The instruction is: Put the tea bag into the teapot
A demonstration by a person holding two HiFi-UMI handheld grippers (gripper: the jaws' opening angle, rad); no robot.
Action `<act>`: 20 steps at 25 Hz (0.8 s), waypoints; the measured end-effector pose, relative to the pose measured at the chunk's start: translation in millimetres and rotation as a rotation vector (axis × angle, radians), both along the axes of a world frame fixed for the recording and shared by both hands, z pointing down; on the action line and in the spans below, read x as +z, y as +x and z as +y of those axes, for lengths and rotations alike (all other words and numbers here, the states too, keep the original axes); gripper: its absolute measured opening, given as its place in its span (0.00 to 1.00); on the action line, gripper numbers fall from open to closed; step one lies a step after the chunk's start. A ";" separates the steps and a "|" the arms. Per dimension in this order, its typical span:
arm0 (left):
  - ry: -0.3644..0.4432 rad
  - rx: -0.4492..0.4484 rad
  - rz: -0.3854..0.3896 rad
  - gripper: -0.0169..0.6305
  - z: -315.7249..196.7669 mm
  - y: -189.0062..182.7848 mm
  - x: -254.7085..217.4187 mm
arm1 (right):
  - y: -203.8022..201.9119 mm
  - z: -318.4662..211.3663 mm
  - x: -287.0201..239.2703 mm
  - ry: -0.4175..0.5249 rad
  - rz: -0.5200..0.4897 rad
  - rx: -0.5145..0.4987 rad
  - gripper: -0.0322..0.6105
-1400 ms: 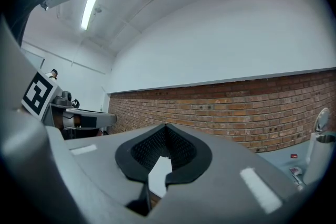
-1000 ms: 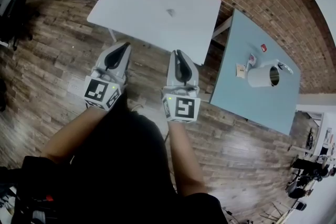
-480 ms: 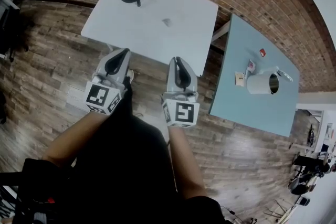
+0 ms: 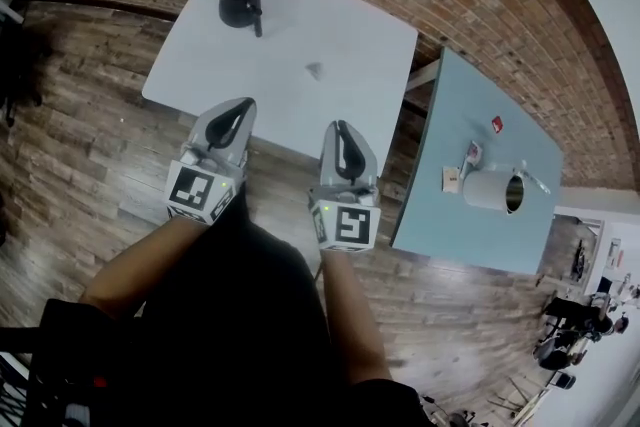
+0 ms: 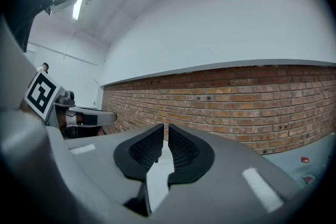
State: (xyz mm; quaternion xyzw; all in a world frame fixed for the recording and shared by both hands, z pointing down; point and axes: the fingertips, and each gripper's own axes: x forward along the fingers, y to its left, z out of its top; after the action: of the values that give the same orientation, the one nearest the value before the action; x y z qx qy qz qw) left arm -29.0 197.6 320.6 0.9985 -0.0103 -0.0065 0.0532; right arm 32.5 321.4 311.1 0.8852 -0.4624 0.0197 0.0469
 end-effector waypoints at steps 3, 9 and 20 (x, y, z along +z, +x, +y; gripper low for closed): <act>-0.014 0.003 -0.003 0.03 -14.6 15.8 3.4 | 16.4 -17.4 1.9 -0.018 -0.005 -0.002 0.10; -0.039 -0.013 -0.014 0.03 -55.4 40.0 3.3 | 47.4 -60.6 3.2 -0.026 -0.039 -0.004 0.10; -0.056 -0.022 0.013 0.03 -130.4 80.5 -2.3 | 95.8 -132.1 10.5 -0.049 -0.069 -0.009 0.10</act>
State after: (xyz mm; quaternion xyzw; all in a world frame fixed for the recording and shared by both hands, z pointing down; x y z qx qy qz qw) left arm 51.5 67.2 318.3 0.9964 -0.0212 -0.0131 0.0813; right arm 128.3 189.3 321.6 0.8804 -0.4673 0.0612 0.0529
